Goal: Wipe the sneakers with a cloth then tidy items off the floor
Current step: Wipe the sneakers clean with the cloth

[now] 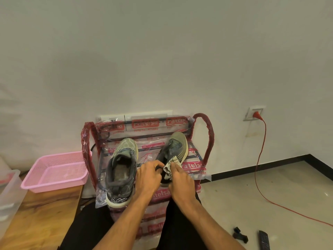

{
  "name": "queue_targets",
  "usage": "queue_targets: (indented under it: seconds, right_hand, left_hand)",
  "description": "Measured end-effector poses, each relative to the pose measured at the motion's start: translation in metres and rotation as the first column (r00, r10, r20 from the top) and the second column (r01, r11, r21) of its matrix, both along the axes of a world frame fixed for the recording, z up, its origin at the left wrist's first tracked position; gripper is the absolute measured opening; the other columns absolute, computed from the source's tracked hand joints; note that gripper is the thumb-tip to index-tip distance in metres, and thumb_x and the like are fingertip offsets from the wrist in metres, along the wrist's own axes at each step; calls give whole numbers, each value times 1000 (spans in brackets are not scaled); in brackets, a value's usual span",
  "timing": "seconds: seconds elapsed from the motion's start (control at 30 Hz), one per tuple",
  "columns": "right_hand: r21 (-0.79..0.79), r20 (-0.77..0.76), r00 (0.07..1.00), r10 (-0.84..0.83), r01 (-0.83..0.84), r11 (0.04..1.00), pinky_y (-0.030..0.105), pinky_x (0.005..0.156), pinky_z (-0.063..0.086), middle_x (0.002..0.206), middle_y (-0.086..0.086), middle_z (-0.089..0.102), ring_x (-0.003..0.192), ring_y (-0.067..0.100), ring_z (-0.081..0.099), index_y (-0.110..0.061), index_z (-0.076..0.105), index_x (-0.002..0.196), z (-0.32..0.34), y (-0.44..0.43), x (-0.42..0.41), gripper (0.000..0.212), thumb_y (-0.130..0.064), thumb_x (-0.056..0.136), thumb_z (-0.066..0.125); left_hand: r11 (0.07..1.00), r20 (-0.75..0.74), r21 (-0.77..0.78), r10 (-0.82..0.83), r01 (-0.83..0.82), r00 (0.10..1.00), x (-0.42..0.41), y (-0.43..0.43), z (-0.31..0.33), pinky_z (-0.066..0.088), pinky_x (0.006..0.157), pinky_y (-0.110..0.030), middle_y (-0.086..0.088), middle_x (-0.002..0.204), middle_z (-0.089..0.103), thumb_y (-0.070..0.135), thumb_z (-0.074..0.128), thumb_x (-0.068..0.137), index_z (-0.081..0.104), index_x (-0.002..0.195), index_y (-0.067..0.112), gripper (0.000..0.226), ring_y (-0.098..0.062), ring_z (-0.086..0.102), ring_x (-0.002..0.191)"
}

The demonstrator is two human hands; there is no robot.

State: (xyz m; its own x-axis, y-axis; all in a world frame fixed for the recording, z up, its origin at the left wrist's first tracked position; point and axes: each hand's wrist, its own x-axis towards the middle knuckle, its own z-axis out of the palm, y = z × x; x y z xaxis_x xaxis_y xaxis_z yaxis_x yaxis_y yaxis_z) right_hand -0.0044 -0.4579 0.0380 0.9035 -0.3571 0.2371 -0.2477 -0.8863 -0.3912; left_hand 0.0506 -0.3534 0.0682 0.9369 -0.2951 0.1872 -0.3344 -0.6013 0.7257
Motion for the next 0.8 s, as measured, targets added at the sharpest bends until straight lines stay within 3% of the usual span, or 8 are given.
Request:
queue_targets:
  seconds: [0.1,0.17,0.33,0.47,0.6,0.7,0.8]
  right_hand:
    - [-49,-10,1000,6,-6,999,36,97,50,139,8,52,121,24,55,-10,40,142,-1,-9,8,61,-5,86,64]
    - [-53,-10,999,-37,36,998,36,92,53,128,7,60,112,22,61,-13,49,134,0,-23,16,51,-7,86,66]
    - [397,36,987,-159,132,908,29,72,53,90,5,70,84,21,66,-11,71,103,20,-60,24,28,3,83,58]
    - [513,90,964,-250,171,841,34,78,57,84,2,68,85,21,67,-10,71,99,19,-59,17,24,4,84,59]
    - [354,101,992,-75,35,935,32,77,58,97,0,70,87,13,65,-18,65,119,7,-23,4,44,5,83,57]
    - [231,161,987,29,-66,971,33,72,56,99,-4,68,87,14,64,-22,60,117,-3,-5,-7,55,10,74,50]
    - [134,148,989,15,-35,990,31,77,56,108,-3,68,95,15,64,-20,59,120,-3,-9,-2,53,10,77,56]
  left_hand:
    - [1000,2,2,-16,16,1000,-1,1,1,53,74,-24,7,95,73,9,66,88,74,97,25,21,-7,65,85]
    - [1000,1,-8,-19,19,1000,-2,3,0,52,75,-23,8,96,72,11,67,88,74,98,25,19,-7,65,86]
    - [1000,8,8,-14,14,1000,-3,9,-1,55,80,-31,12,94,72,16,68,86,74,95,31,18,-7,67,88]
    - [992,85,122,-45,34,995,-3,5,3,54,77,-33,11,94,70,30,67,85,69,99,32,14,-11,65,86]
    - [962,180,263,-116,66,977,0,-3,5,47,75,-28,5,103,66,30,65,88,65,110,26,22,-16,63,97]
    - [938,192,338,-144,72,971,1,-4,6,38,64,-26,-2,98,64,16,57,91,66,96,18,11,-22,63,92]
    - [943,171,321,-148,87,974,0,-5,5,39,64,-27,-1,97,63,21,61,91,65,94,18,6,-20,63,91]
